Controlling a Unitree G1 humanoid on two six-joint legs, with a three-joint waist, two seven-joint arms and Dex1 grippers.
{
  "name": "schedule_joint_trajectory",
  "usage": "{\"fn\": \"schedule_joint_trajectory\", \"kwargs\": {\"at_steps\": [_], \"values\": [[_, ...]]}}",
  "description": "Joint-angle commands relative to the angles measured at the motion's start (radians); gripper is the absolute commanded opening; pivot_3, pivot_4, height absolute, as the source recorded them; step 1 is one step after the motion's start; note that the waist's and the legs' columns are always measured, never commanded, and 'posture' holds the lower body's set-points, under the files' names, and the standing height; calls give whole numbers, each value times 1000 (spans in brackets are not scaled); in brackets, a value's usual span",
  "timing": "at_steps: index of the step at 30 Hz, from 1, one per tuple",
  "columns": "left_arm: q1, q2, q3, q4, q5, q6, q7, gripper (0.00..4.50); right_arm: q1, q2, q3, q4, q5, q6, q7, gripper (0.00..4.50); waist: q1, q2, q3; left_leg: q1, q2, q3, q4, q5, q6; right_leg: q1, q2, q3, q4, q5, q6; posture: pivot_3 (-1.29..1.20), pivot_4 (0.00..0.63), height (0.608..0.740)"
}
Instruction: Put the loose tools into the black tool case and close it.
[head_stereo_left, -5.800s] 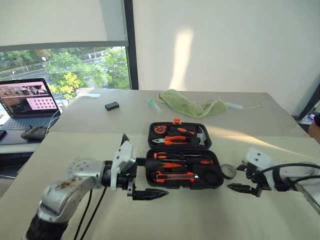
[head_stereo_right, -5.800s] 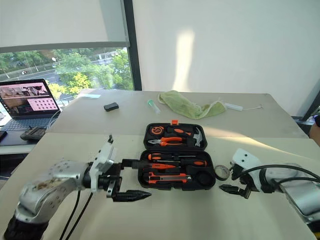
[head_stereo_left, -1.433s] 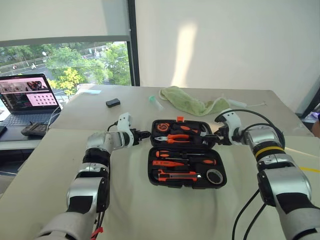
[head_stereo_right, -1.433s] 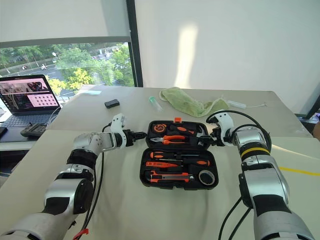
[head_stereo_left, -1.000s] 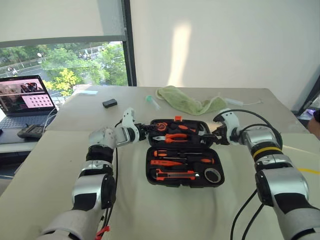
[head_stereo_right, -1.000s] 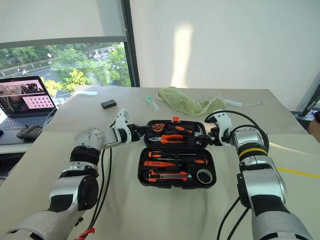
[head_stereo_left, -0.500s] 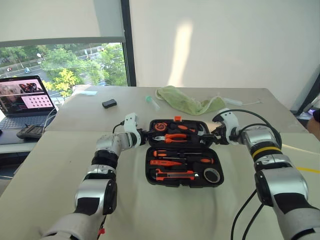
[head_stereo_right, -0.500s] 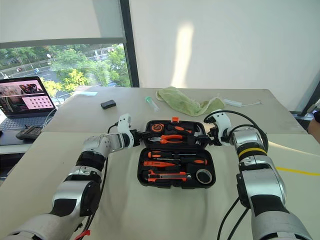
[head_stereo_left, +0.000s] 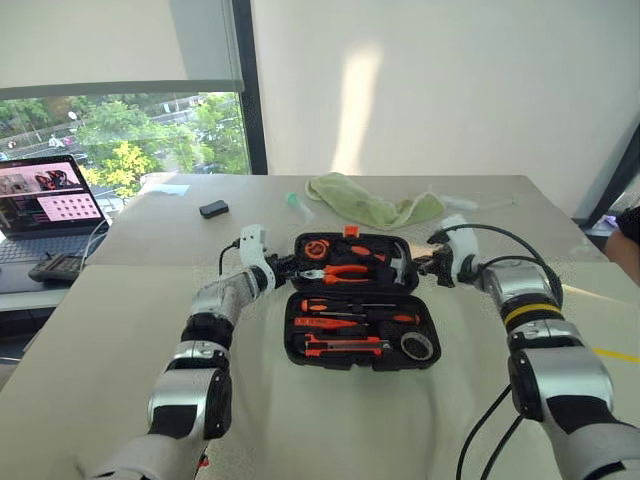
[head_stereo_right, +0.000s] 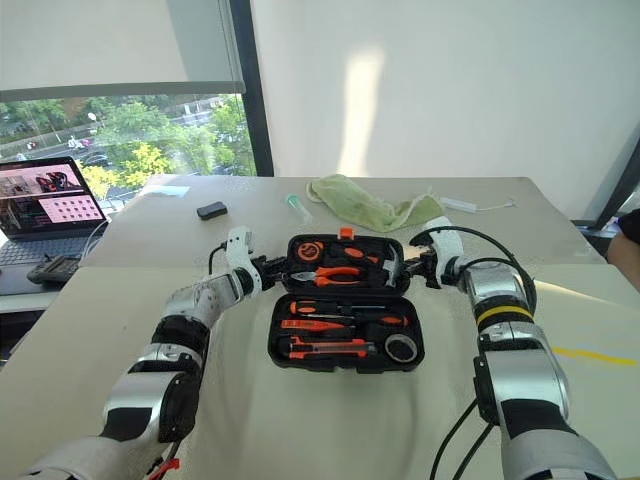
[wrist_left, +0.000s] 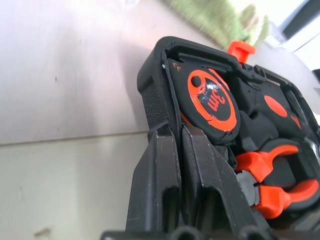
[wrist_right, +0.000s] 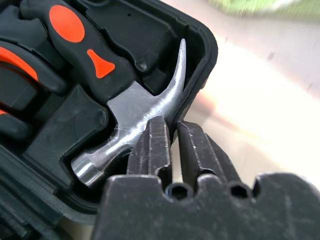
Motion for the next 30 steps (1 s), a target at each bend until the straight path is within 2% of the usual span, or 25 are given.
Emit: {"fn": "schedule_joint_trajectory", "kwargs": {"at_steps": [1, 7, 12, 16, 21, 23, 26, 28, 30], "values": [[-27, -7, -44, -98, 8, -187, -140, 0, 46, 43, -13, -180, 26, -113, -34, 6, -1, 0, 0, -1, 0, 0, 0, 0, 0, -1, -1, 0, 0, 0, 0, 0, 150, 740], [81, 31, -111, -264, 34, -344, -267, 0, 189, 63, -49, -463, 63, -155, -79, 6, -7, 0, 0, -13, -1, 3, 0, 2, 3, -17, 0, 0, 10, 1, -1, 0, 150, 740], [292, 110, -172, -555, 30, -401, -358, 0, 412, 47, -66, -871, 104, -97, -98, 6, -5, 0, 0, -12, 1, 4, 0, 3, 3, -18, 1, -1, 10, 1, 0, 0, 150, 740], [491, 230, -202, -754, 40, -424, -440, 0, 653, -32, -39, -1216, 106, -46, -53, 6, 15, 1, 0, -14, 0, 4, 1, 3, 4, -17, 2, -1, 8, 0, 0, 0, 150, 740], [648, 377, -174, -782, 87, -517, -489, 0, 890, -147, -54, -1426, 71, 21, -33, 6, 17, 3, -1, -6, 1, 5, 2, 1, 8, -10, 0, 0, 3, 0, -1, 0, 150, 740], [692, 429, -153, -755, 83, -541, -516, 0, 968, -186, -90, -1454, 78, 34, -28, 6, 16, 3, -1, 2, 2, 5, 0, -4, 17, 0, 0, -1, -1, 0, -1, 0, 150, 740], [746, 490, -101, -710, 35, -526, -543, 0, 1065, -217, -164, -1511, 110, 61, -29, 6, 15, 3, -1, 18, 7, 5, 0, -7, 18, 16, 0, -2, -4, -3, -3, 0, 150, 740], [756, 506, -58, -694, -25, -442, -521, 759, 1139, -234, -208, -1572, 156, 119, -7, 0, 16, 5, -2, 20, 9, 5, 0, -8, 16, 18, 0, -1, -3, -4, -2, 0, 150, 740], [749, 526, -17, -646, -81, -321, -504, 1316, 1256, -270, -263, -1675, 244, 249, 47, 802, 20, 6, -3, 20, 10, 5, 0, -8, 15, 17, 3, -1, -3, -5, -3, 0, 150, 740]]}}
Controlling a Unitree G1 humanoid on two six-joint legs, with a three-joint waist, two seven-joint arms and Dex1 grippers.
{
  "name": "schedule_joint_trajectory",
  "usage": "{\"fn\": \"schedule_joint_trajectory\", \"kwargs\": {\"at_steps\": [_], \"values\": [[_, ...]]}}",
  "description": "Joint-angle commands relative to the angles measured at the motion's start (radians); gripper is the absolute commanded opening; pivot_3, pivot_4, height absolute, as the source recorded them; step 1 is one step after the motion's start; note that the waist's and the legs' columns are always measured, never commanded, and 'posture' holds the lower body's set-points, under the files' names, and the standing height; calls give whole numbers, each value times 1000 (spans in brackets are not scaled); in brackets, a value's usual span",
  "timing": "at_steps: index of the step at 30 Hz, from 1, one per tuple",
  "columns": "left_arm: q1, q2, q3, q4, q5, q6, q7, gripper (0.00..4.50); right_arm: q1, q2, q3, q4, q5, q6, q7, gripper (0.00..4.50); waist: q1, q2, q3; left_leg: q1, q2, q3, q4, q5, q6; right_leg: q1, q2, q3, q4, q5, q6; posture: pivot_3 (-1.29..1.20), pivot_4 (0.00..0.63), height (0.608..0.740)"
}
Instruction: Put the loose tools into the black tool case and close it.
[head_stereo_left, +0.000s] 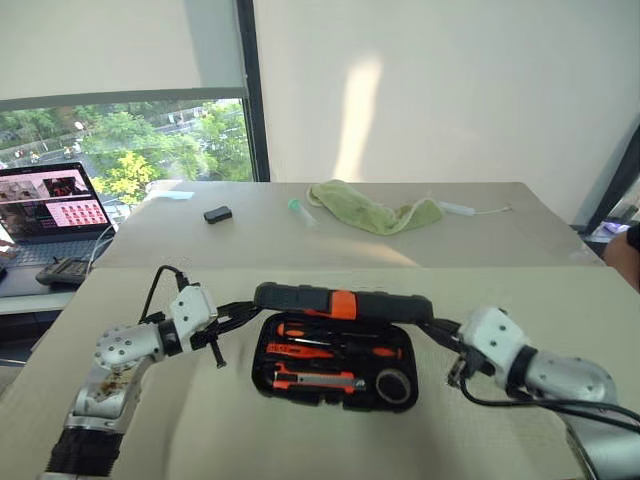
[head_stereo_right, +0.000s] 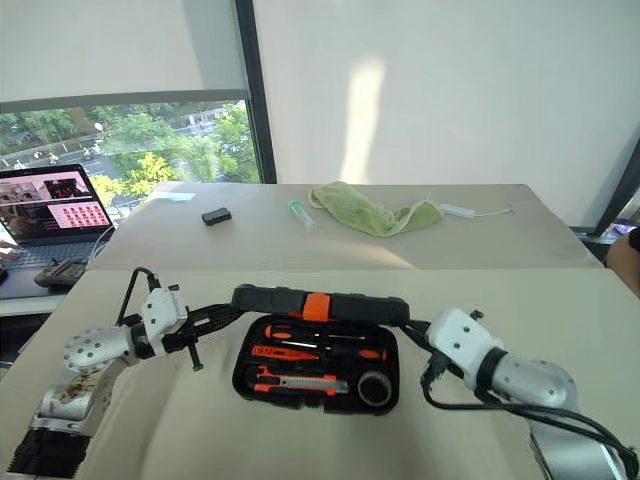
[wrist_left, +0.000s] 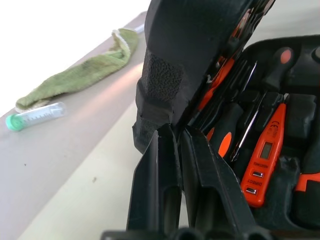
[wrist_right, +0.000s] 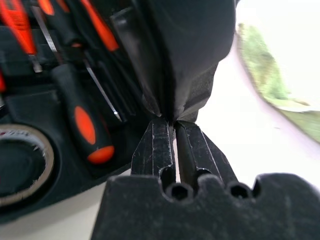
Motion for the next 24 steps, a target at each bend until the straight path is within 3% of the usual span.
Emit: {"fn": "schedule_joint_trajectory", "kwargs": {"at_steps": [1, 4, 8, 10, 14, 17, 20, 24], "values": [[14, 46, 108, 112, -109, 228, 23, 1803, 199, -83, -138, -172, 142, 231, 104, 1048, 13, 0, 0, -2, 0, 0, 0, 0, 0, -2, 1, 0, 1, 0, 0, 0, 150, 740], [11, 53, 126, 128, -124, 264, 14, 2892, 272, -120, -187, -246, 203, 309, 128, 1083, 27, -3, 1, -8, 4, -3, 3, -2, -3, -4, 7, -4, 0, -1, -1, 0, 150, 740], [-31, 27, 133, 104, -150, 313, 40, 2923, 363, -142, -290, -328, 357, 414, 209, 95, 38, -4, 2, -9, 4, -3, 6, -4, 0, -2, 2, -5, -1, -1, -1, 0, 150, 740], [-36, 17, 131, 74, -171, 342, 39, 2923, 379, -161, -313, -355, 438, 460, 237, 34, 38, -5, 2, -7, 4, -3, 6, -4, 0, -1, -1, -4, -2, -1, -1, 0, 150, 740], [-46, 1, 107, 11, -191, 392, 34, 1277, 380, -222, -202, -365, 470, 501, 249, 0, 35, -5, 2, -7, 5, -3, 5, -4, -1, -2, -1, -4, -2, 0, -2, 0, 150, 740], [-66, -16, 92, -41, -213, 438, 48, 93, 209, -224, 53, -243, 314, 482, 129, 0, 26, -8, 3, -7, 6, -3, 5, -4, -2, -2, -1, -4, -1, -1, -3, 0, 150, 740], [-76, -21, 88, -85, -221, 469, 67, 10, -32, -172, 225, -83, 183, 515, 1, 0, 23, -12, 6, -8, 5, -2, 6, -3, -4, -3, 0, -3, -1, -4, -10, 0, 150, 740], [-76, -23, 91, -133, -223, 497, 87, 10, -302, -104, 289, 70, 152, 628, -73, 0, 16, -13, 7, -8, 6, -1, 5, 0, -6, -6, 2, -1, 0, -2, -10, 0, 150, 740]]}}
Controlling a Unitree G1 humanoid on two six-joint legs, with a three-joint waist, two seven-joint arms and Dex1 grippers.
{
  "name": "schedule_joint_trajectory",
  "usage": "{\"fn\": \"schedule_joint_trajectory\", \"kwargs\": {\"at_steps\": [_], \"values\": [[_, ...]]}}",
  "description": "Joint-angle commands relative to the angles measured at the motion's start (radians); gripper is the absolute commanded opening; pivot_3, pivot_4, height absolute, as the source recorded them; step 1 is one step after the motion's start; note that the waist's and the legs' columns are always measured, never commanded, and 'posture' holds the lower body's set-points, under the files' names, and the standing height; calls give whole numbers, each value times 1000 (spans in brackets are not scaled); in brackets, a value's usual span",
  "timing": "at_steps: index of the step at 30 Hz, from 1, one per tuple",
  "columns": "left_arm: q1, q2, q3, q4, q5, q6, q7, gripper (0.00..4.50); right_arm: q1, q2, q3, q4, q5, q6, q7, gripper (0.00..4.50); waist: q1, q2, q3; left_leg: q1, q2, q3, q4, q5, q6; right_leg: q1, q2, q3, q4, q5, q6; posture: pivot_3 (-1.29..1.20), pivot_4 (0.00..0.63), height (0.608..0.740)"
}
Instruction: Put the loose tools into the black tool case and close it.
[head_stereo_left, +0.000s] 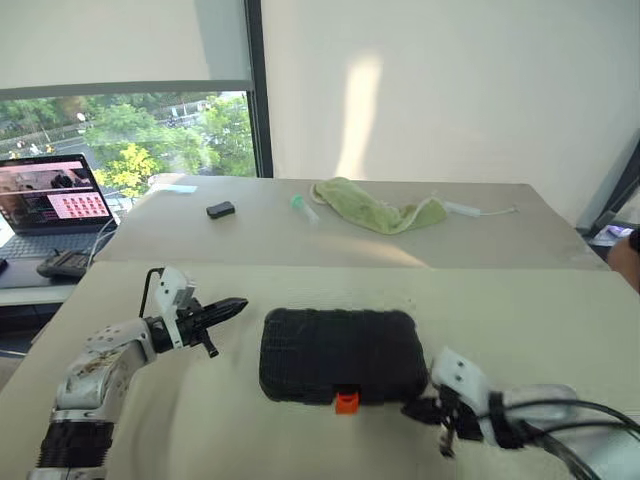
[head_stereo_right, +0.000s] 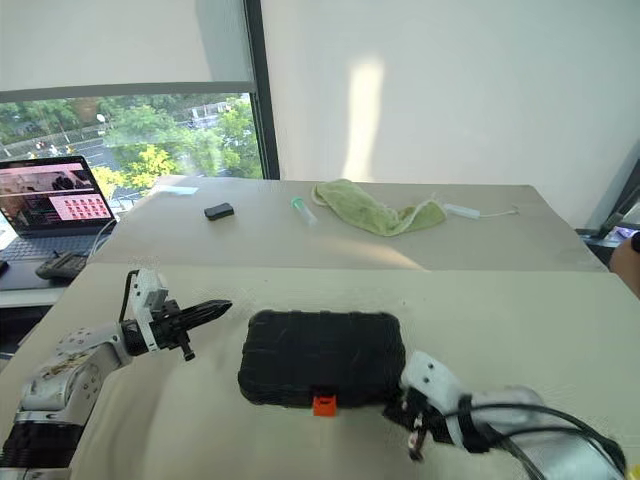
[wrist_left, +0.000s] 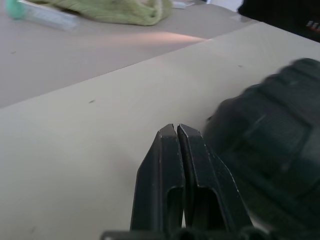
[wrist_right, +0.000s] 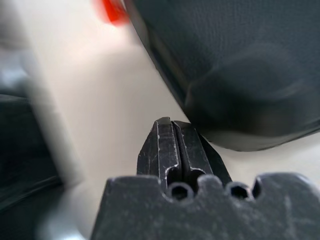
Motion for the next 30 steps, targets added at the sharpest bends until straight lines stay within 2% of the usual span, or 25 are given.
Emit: {"fn": "schedule_joint_trajectory", "kwargs": {"at_steps": [1, 5, 7, 9, 10, 13, 16, 19, 22, 23, 26, 30], "values": [[-11, 3, 11, -72, -21, 23, 26, 10, -240, 60, 16, 152, -66, 83, -100, 0, -1, -1, 1, -1, 0, 0, 0, 0, 0, 0, 1, 0, 0, 2, 2, 0, 150, 740], [-65, -25, -7, -122, -47, 86, 82, 10, -584, 201, 139, 506, -186, -41, -131, 0, -8, -2, 3, -6, 0, 1, 0, 3, -4, -7, 9, 1, 1, 5, 0, 0, 150, 740], [-110, -52, -58, -154, -52, 133, 98, 10, -669, 287, 158, 698, -228, -165, -151, 0, -9, -2, 3, -9, 1, 1, 0, 5, -6, -11, 12, 1, 1, 6, -1, 0, 150, 740], [-135, -65, -98, -175, -39, 160, 108, 10, -691, 312, 159, 781, -260, -235, -149, 0, -3, -2, 3, -9, 1, 1, -3, 10, -14, -10, 14, 0, 2, 6, -1, 0, 150, 740], [-146, -66, -126, -177, -21, 161, 103, 10, -679, 300, 144, 757, -248, -230, -120, 0, 0, -2, 3, -9, 1, 0, -4, 10, -14, -10, 14, 0, 1, 6, -1, 0, 150, 740], [-208, -106, -213, -145, 28, 182, 131, 0, -557, 244, 29, 532, -159, -129, -75, 784, 8, -2, 3, -16, 1, -1, -5, 9, -12, -14, 14, -1, 2, 5, 1, 0, 150, 740], [-265, -146, -283, -86, 74, 208, 155, 0, -406, 220, -90, 296, -64, 17, -85, 1871, 24, -1, 3, -25, -1, -3, -1, 7, -8, -18, 12, -1, 2, 5, 6, 0, 150, 740], [-293, -172, -332, -18, 119, 214, 161, 0, -301, 246, -168, 146, 29, 134, -102, 2920, 25, -1, 3, -24, -3, -1, 1, 5, -4, -16, 11, -1, -1, 5, 9, 0, 150, 740], [-305, -161, -385, 42, 172, 210, 127, 0, -253, 255, -163, 103, 29, 129, -131, 2920, 26, -1, 3, -16, -4, -1, 2, 2, -1, -6, 10, -1, -2, 5, 11, 0, 150, 740], [-309, -158, -393, 58, 184, 204, 117, 0, -258, 272, -158, 111, 27, 128, -149, 2920, 25, -1, 3, -13, -4, -1, 2, -1, 6, -4, 9, 0, -3, 5, 11, 0, 150, 740], [-320, -149, -403, 86, 202, 202, 87, 0, -278, 306, -130, 145, 16, 111, -185, 2920, 23, 0, 3, 0, -4, -1, 3, -1, 6, 6, 9, 1, -4, 4, 11, 0, 150, 740], [-326, -136, -409, 109, 230, 178, 57, 0, -312, 326, -95, 217, -8, 63, -199, 2920, 21, 0, 3, 2, -4, -2, 2, 1, 3, 6, 9, 2, 0, 4, 9, 0, 150, 740]]}}
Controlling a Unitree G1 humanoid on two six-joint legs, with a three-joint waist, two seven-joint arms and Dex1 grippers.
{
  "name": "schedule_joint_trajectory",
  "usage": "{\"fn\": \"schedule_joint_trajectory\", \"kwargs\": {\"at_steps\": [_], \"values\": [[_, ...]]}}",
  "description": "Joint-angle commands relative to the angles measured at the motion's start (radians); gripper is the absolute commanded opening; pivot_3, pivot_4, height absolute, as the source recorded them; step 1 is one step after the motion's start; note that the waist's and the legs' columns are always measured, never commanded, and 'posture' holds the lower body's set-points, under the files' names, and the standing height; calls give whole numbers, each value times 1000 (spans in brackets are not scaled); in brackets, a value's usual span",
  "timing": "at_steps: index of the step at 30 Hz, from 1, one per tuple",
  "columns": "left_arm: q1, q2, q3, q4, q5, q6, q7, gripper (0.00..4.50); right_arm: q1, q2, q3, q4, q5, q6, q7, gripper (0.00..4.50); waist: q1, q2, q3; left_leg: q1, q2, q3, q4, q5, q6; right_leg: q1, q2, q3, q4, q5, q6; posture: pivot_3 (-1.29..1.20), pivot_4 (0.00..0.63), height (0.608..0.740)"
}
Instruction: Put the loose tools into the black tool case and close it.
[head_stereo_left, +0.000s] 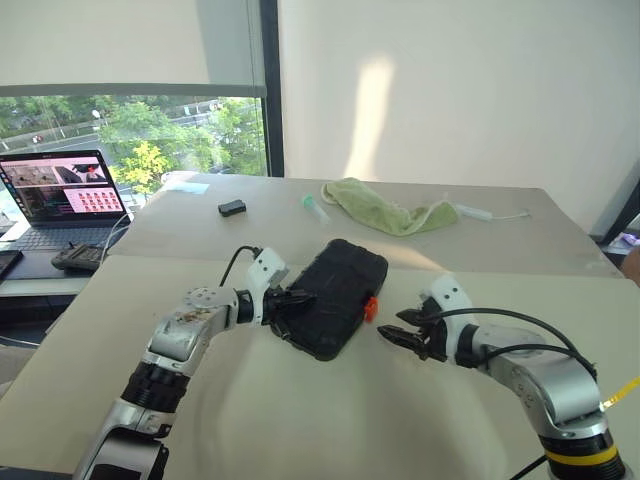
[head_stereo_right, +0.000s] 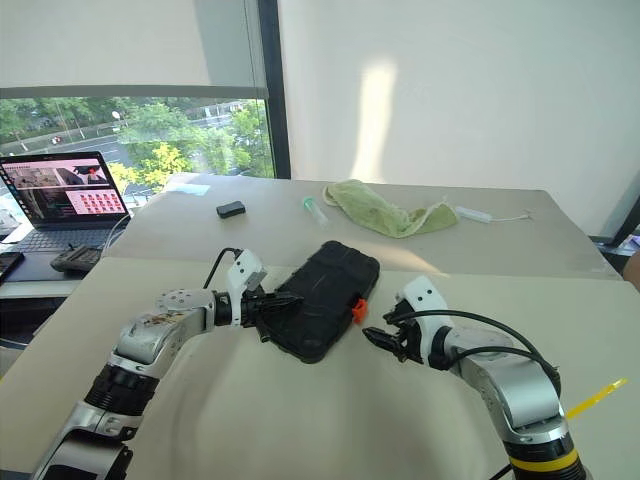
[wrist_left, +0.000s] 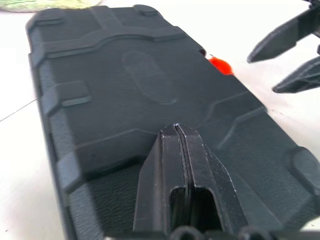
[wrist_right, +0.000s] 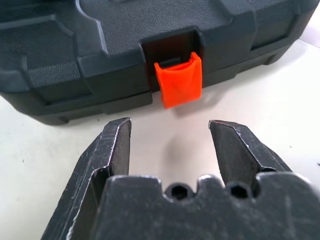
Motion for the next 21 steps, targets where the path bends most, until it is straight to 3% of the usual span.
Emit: {"fn": "schedule_joint_trajectory", "kwargs": {"at_steps": [1, 19, 21], "values": [[12, 11, -49, 46, 43, -4, -32, 0, -45, 2, 20, 60, -29, -74, -7, 2920, 0, 1, -1, 0, 0, 0, 0, 0, 0, -1, 0, 0, 0, 0, -1, 0, 150, 740], [53, 28, -36, -10, 53, 7, -38, 0, -164, 3, 86, 274, -53, -211, 106, 2920, -12, 2, -1, -2, 1, 0, -2, 0, 0, -1, 0, 0, 0, 0, -1, 0, 150, 740], [58, 31, -36, -11, 55, 3, -38, 0, -174, -3, 90, 274, -42, -214, 136, 3418, -13, 2, -1, -2, 1, 0, -2, 0, 0, -2, -1, 0, 0, 0, -1, 0, 150, 740]]}}
